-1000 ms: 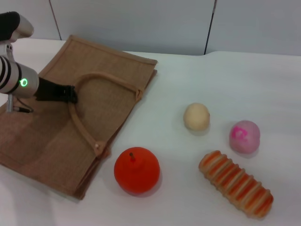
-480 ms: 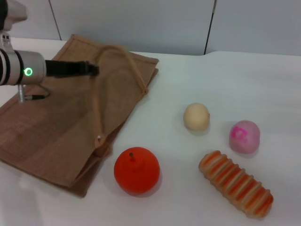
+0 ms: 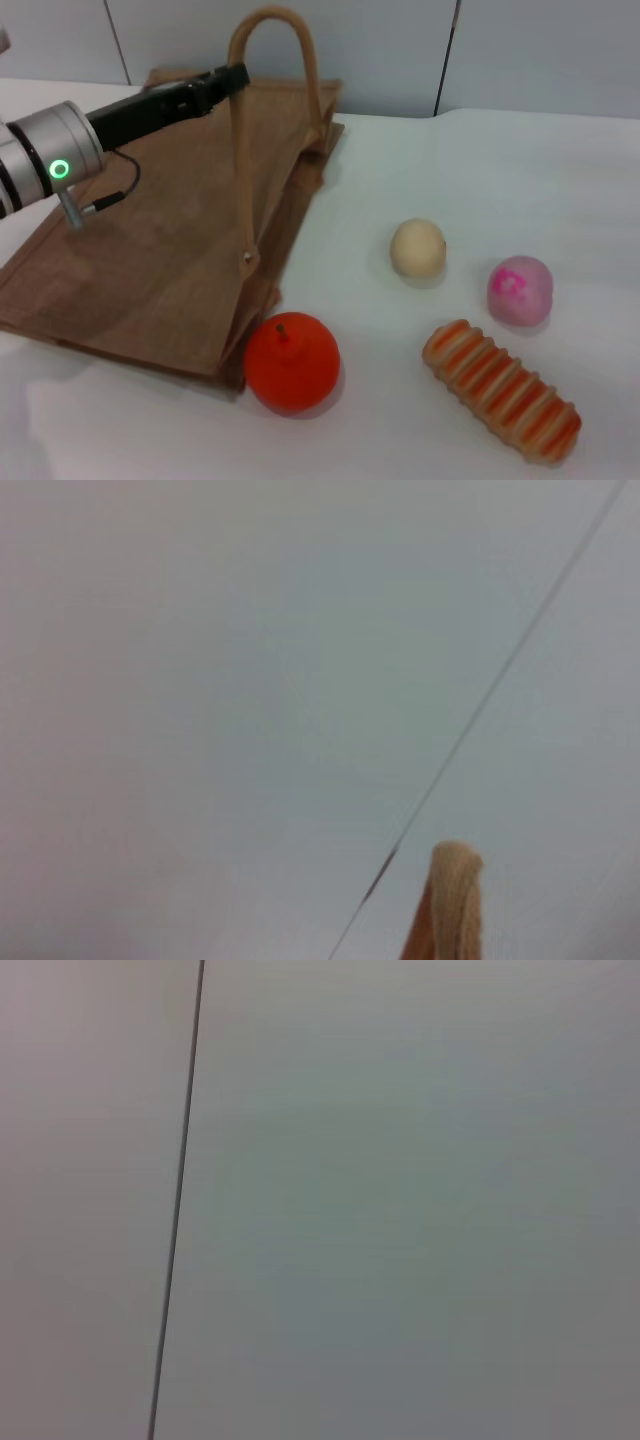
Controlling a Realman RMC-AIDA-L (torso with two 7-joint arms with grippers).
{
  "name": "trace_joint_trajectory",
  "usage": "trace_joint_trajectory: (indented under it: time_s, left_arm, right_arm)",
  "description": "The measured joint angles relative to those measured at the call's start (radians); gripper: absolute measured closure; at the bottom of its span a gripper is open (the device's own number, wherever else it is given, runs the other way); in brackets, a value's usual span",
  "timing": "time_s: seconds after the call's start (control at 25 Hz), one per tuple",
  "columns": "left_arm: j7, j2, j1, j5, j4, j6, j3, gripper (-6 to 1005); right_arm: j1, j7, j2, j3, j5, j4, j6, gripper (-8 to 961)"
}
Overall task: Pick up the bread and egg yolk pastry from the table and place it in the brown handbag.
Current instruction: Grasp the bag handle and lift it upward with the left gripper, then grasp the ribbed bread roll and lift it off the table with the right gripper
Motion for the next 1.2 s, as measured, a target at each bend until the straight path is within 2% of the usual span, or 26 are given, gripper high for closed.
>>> trace_joint_trajectory:
  time_s: [0.32,0.52,0.6,0.72,0.96,1.08,1.2]
  left_arm:
    - [0.225,0.001,0.046,-0.173,-0.073,-0.143,-0.001,883]
    - [0.284,0.001,0.090,-0.242,-0.074,-0.224,-0.002,883]
    - [0.308,0.000,0.108,-0.269,-0.075,-0.259,-0.002,883]
    - [0.326,0.001,0.128,-0.299,-0.075,-0.291,-0.003,883]
    - [0.330,0.004,0.142,-0.310,-0.076,-0.298,-0.003,883]
    - [0.331,0.005,0.156,-0.333,-0.074,-0.299,-0.004,883]
    - [0.331,0.006,0.165,-0.347,-0.070,-0.299,-0.004,883]
  right_arm:
    - [0.007,0.000,0.000,-0.002,-0.030,0.007,0.006,80]
    - [0.009,0.040,-0.004,-0.002,-0.162,-0.003,0.008,81]
    - [0.009,0.106,-0.011,-0.002,-0.247,-0.019,0.008,81]
    - [0.004,0.244,-0.035,-0.001,-0.420,-0.073,0.007,81]
    - [-0.001,0.668,-0.079,-0.001,-0.828,-0.261,-0.006,81]
    - [-0.003,0.873,-0.077,-0.002,-1.021,-0.384,-0.017,81]
    - [-0.019,1.038,-0.043,-0.001,-1.185,-0.521,-0.019,81]
